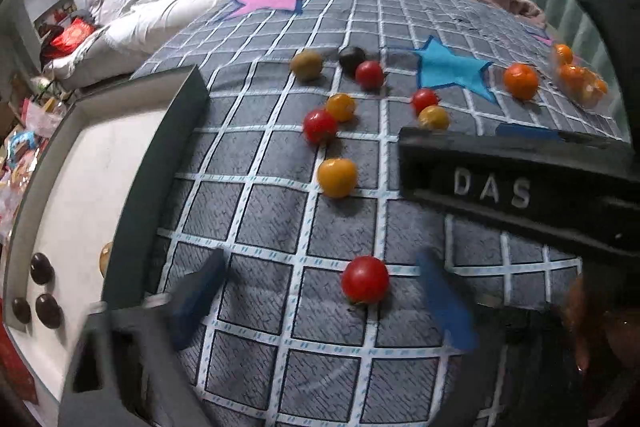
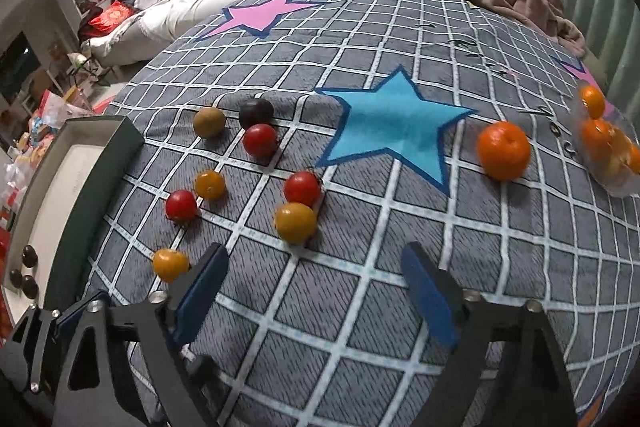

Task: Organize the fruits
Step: 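Move both tools back toward the red and yellow tomatoes, then grasp a red tomato with the left tool while the right tool grasps a yellow tomato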

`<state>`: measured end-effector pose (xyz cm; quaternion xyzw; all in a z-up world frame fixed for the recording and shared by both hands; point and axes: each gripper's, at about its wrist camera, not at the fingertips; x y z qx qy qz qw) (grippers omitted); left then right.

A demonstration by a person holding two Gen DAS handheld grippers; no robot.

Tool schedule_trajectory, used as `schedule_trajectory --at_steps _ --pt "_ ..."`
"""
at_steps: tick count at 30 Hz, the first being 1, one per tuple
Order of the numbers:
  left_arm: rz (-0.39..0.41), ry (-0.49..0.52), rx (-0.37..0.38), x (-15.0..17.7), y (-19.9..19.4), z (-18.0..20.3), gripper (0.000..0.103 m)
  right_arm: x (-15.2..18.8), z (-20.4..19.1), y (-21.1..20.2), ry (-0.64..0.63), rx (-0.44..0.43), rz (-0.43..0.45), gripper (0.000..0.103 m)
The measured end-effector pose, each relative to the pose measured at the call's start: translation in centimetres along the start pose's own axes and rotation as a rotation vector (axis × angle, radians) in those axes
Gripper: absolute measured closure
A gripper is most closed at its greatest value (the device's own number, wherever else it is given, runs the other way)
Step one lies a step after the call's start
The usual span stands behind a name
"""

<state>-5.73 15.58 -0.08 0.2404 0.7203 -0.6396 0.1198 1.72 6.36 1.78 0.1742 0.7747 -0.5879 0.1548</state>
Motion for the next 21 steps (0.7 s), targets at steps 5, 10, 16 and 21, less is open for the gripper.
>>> schedule_trajectory --at_steps 5,10,16,21 --pt "0.007 -0.031 0.011 0.2 0.1 -0.1 0.000 -0.3 -1.1 0.4 -0.040 0.013 0.027 0.041" --pt "-0.014 -0.032 0.011 -0.1 0.2 -0.1 0.000 -0.2 -1.7 0.5 -0.054 -0.008 0.031 0.079" --pt "0.028 0.014 0.040 -0.2 -0.9 0.9 0.042 0.9 -0.2 -0.6 -0.019 -0.059 0.024 0.079" --pt "0.034 0.030 0.081 0.0 -1.4 0.9 0.075 2.3 1.7 -2.1 0.030 -0.081 0.015 0.079"
Point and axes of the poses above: each gripper's, at about its wrist camera, not at the fingertips, and y roughly the way its jaws point, z to its right, x to its underside, and after that the axes turned 15 degrees about y, right-handed
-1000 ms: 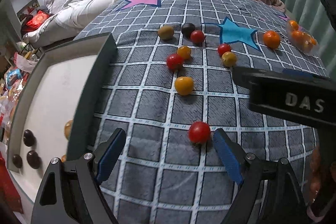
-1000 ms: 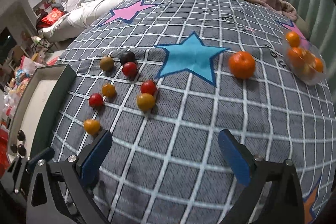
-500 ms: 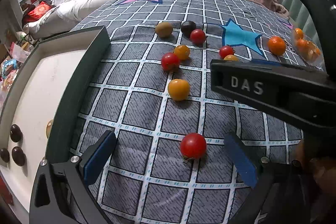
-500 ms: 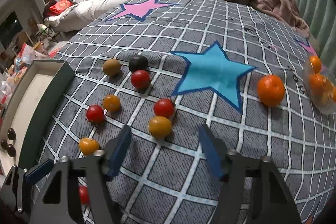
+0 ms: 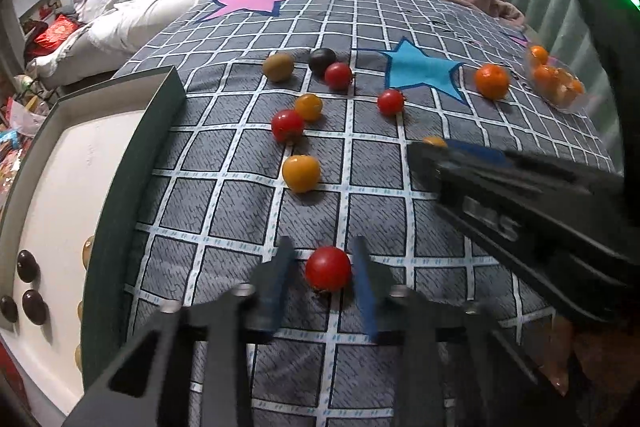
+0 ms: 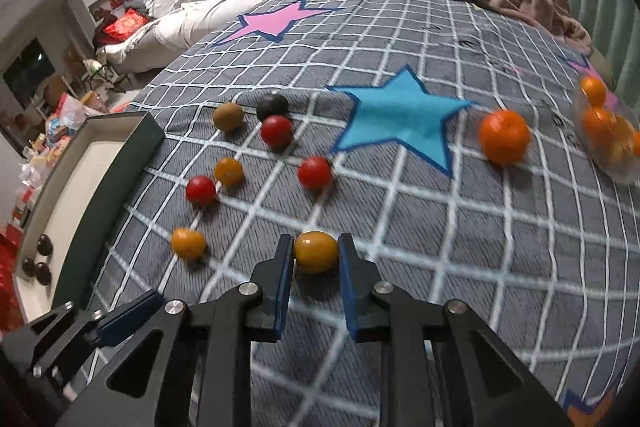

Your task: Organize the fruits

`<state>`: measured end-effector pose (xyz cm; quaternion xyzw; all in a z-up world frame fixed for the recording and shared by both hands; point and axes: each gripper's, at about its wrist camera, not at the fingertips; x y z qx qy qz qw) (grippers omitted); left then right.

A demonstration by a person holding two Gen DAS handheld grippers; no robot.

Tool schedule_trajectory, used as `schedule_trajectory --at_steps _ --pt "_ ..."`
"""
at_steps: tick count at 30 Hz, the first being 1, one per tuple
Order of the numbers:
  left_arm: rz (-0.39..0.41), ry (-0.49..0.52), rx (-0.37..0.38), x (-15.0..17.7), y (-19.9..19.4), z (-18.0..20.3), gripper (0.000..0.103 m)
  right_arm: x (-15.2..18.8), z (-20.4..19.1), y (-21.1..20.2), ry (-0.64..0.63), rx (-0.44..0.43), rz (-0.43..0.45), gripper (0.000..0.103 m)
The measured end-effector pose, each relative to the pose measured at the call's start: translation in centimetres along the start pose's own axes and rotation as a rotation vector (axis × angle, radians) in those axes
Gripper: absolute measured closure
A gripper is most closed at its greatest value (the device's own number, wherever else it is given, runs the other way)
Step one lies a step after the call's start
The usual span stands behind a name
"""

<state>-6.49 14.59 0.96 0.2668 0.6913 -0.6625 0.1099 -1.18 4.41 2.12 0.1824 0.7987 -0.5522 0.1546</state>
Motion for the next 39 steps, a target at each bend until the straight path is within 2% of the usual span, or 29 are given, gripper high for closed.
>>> schedule_trajectory --at_steps 6,11,20,21,22,23,24,26,32,33,34,36,38,39 --pt "-0.005 -0.019 0.075 1.3 -0.9 -1.0 0.075 2.0 1.9 -2.1 0.047 -0.023 -0.008 0.079" --pt "-0.003 -0.043 0.105 2.5 -1.7 -2.1 0.075 3.9 2.5 -3.8 0.067 -0.035 -0.013 0.079" --pt "0.022 -0.051 0.075 3.2 -2.7 -2.8 0.074 6.8 2.1 -5.4 0.076 -0.047 -0.018 0.079" --pt "0.029 -0.038 0.072 3.0 -2.6 -2.7 0.072 7.0 2.3 -5.5 0.078 -0.047 -0.016 0.079" --pt "0.032 -0.029 0.062 2.8 -2.5 -2.6 0.052 7.1 2.3 -5.7 0.081 -0.046 -0.014 0.079" --pt "0.047 -0.022 0.041 2.7 -2.5 -2.5 0.027 7.1 2.4 -5.8 0.084 -0.045 -0.013 0.079" --pt "0.064 -0.021 0.026 2.6 -2.7 -2.5 0.023 7.1 2.5 -5.9 0.087 -0.044 -0.010 0.079" --pt "0.095 -0.007 0.008 2.4 -3.0 -2.3 0.023 7.2 2.6 -6.1 0.086 -0.040 -0.005 0.079" --pt "0.041 0.020 0.000 1.4 -1.0 -1.4 0.025 7.3 3.1 -5.8 0.095 -0.032 -0.009 0.079" --pt "0.034 0.024 0.002 1.3 -0.7 -1.2 0.029 7.4 3.1 -5.9 0.096 -0.030 -0.009 0.079" --pt "0.020 0.030 0.007 1.2 -0.3 -1.1 0.044 7.5 3.3 -5.9 0.097 -0.029 -0.010 0.079" --pt "0.020 0.047 -0.001 1.0 -0.3 -0.7 0.052 7.6 3.4 -6.0 0.101 -0.027 -0.010 0.079" --pt "0.023 0.051 0.020 0.9 -0.4 -0.5 0.073 7.5 3.5 -6.1 0.108 -0.027 -0.007 0.079" --pt "0.019 0.053 0.027 0.9 -0.4 -0.4 0.074 7.5 3.5 -6.2 0.111 -0.027 -0.007 0.079"
Point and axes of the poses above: each gripper's, at about its wrist camera, not at the fingertips, and y roughly the way its jaws point, z to its right, x to its underside, and after that the axes turned 15 degrees about y, right-handed
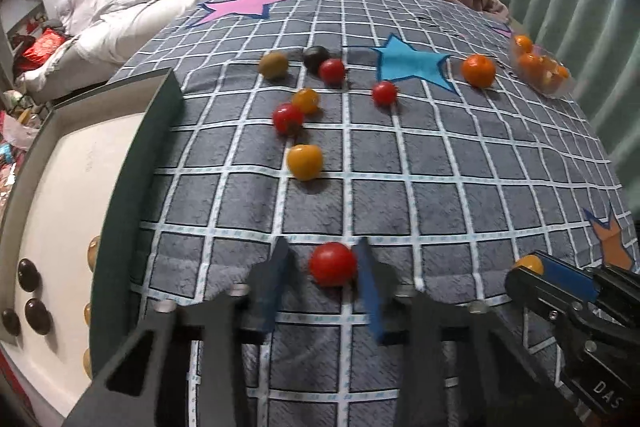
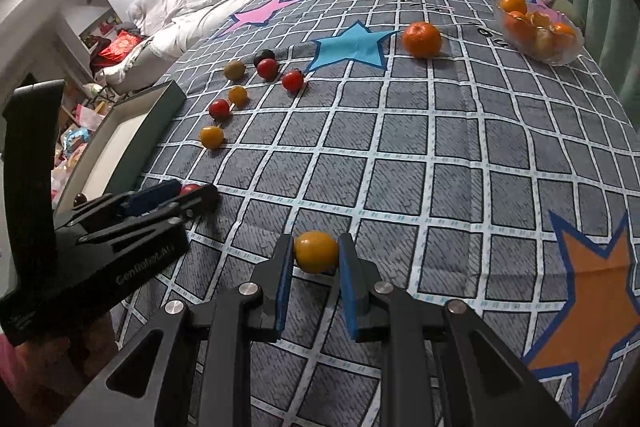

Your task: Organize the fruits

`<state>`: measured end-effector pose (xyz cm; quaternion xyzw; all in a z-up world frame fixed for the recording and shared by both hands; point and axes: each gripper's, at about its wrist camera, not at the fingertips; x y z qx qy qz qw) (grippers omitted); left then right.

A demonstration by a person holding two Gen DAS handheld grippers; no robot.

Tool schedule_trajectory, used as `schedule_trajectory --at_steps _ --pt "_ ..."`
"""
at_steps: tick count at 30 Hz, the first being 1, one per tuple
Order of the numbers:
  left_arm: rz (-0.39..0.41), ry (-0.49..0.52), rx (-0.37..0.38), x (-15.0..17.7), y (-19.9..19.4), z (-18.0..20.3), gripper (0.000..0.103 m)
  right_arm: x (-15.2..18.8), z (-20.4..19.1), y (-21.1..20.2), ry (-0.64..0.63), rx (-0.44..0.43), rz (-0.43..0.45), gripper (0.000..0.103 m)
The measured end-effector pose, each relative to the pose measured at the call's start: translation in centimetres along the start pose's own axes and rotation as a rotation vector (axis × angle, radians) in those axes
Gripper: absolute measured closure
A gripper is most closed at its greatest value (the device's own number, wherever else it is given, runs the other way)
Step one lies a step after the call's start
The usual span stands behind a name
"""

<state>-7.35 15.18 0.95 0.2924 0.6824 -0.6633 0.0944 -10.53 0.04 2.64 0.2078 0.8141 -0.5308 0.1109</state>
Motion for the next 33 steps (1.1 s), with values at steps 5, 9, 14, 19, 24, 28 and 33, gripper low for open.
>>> schedule_trajectory --at_steps 5,9,14,19,24,28,33 --pt "-0.009 -0.008 0.035 0.5 -0.4 -0.1 0.075 0.1 -0.5 -0.5 -0.010 -0.003 0.006 0.079" --pt "-0.008 0.003 0.043 1.1 -1.7 -0.3 0.075 0.2 -1.3 -1.0 -0.025 -0.004 0.011 0.079" --pt "0.015 -0.010 0.056 1.5 -3.6 -1.8 0.075 0.3 -2.8 -1.6 -0.049 -0.010 0.017 0.079" --pt "0.042 -0.014 0.043 2.1 -5.8 -3.8 0.075 0.4 -4.9 -2.1 -0.084 -0.019 0.020 0.079" --pt "0.066 -0.029 0.021 2.9 -7.6 -6.2 0.075 0.6 -7.6 -2.2 -0.134 -0.026 0.015 0.079" --pt "0.079 -0.051 0.000 3.6 -8.6 -8.5 0.075 1.0 -10.4 -2.0 -0.190 -0.031 0.009 0.079" --pt "0.093 -0.087 -0.036 4.5 -9.4 -11.9 0.075 1.4 -14.1 -1.5 -0.263 -0.043 -0.001 0.079"
Point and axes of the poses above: each gripper's, at about its wrist camera, not at the fingertips, and y roughly the way its jaws point, z to its right, x to its underside, and after that the axes turned 15 degrees about y, right-handed
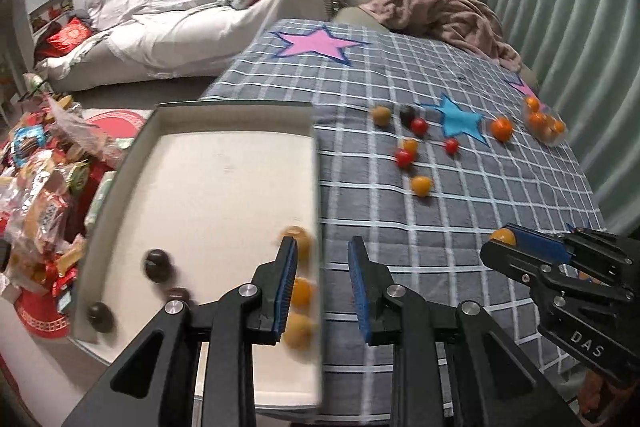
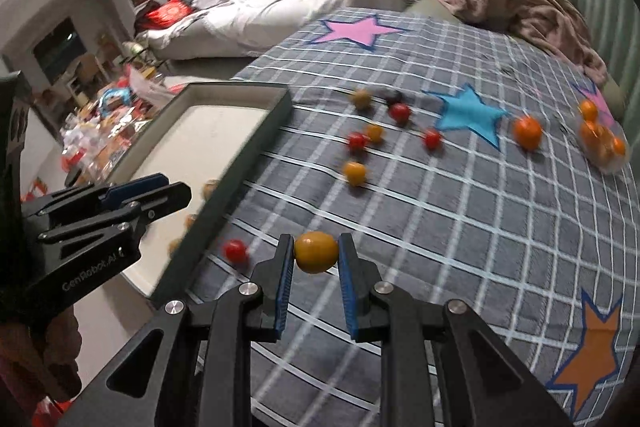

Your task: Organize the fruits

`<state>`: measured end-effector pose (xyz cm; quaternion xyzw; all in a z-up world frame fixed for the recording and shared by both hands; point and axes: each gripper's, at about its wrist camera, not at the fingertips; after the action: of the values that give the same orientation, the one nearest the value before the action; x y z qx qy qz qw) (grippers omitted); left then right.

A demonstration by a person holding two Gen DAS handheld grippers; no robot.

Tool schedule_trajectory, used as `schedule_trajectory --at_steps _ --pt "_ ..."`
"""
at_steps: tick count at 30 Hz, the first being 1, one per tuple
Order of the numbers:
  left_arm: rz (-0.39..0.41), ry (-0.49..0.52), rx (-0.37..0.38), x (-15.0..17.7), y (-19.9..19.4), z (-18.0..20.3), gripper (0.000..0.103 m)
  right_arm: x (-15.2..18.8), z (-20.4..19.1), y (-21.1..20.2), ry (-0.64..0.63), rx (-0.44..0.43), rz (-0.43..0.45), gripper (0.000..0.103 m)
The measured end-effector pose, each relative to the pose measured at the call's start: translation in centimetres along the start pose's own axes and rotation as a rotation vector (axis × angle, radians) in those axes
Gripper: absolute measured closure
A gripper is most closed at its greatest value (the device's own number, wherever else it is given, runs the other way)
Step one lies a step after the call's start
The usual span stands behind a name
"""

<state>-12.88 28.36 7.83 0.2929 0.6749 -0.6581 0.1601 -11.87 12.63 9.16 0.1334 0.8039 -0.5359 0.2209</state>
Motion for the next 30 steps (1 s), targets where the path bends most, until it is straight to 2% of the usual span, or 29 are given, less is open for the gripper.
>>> schedule_trajectory --at_steps 6,10,11,13,15,20,25,26,30 --pt "0.000 -0.050 -0.036 1.2 -0.4 -3.6 0.075 -0.6 -2.5 1.4 -0.017 -0.028 -0.021 0.079" --pt "0.026 0.008 -0.026 1.4 -0.5 -1.4 0.072 -0.1 -1.6 2.4 0.020 -0.019 -0.052 0.079" --pt "0.023 0.026 -0.014 1.2 -0.2 -0.4 0.050 0.1 -1.1 2.4 0.025 -0.011 -0.052 0.079" --pt "0.042 0.036 -0.017 1.0 0.0 1.1 0.020 0.5 0.0 2.1 0.042 0.005 -0.054 0.079" --pt "0.059 0.072 -0.015 0.5 0.2 3.2 0.020 0.7 1.4 1.7 0.069 0.021 -0.051 0.079" --pt "-0.020 0.124 -0.031 -0.2 3.4 6.6 0.020 0.9 5.0 0.5 0.148 0.042 -0.031 0.079" --pt "-0.092 0.111 -0.072 0.7 6.0 7.8 0.020 1.4 6.7 0.2 0.175 0.032 -0.026 0.079" --pt "-0.078 0.130 -0.106 0.8 6.1 8.1 0.020 1.4 6.8 0.2 0.180 0.027 -0.026 0.079" --pt "-0.088 0.134 -0.137 0.5 6.8 8.6 0.020 1.6 7.3 0.6 0.198 0.006 -0.030 0.079"
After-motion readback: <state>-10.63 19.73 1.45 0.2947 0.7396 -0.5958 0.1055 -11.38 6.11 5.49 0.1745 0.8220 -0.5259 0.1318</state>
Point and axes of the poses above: each gripper's, at about its wrist camera, not at the fingertips, and y roughly the way its jaws point, z to its right, x to its underside, and after that the axes turned 15 degrees about y, right-handed
